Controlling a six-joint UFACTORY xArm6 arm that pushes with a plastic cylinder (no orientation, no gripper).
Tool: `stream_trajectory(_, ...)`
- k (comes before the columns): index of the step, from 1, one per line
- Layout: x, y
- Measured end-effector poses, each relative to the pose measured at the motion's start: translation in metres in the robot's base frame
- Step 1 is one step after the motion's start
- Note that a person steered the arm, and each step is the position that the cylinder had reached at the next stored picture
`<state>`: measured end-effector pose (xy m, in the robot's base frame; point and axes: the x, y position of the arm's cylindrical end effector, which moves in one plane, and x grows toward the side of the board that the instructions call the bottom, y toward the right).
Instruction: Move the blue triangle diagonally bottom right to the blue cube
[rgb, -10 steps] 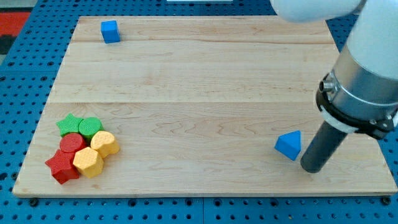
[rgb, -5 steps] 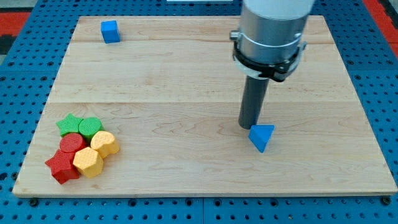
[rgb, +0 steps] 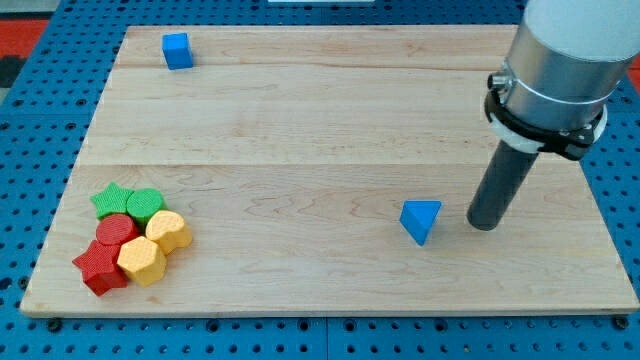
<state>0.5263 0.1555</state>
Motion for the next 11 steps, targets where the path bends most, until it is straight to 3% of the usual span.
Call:
stream_trajectory(1,0.023,-0.036)
stream_trajectory(2,0.022,-0.038)
stream_trajectory(4,-0.032,-0.083)
stream_trajectory(7,-0.057,-0.203)
stream_trajectory(8,-0.106,-0.213)
stream_trajectory(9,-0.078,-0.209)
stream_trajectory(10,0.009,-0.184)
stream_trajectory(11,0.022,-0.172)
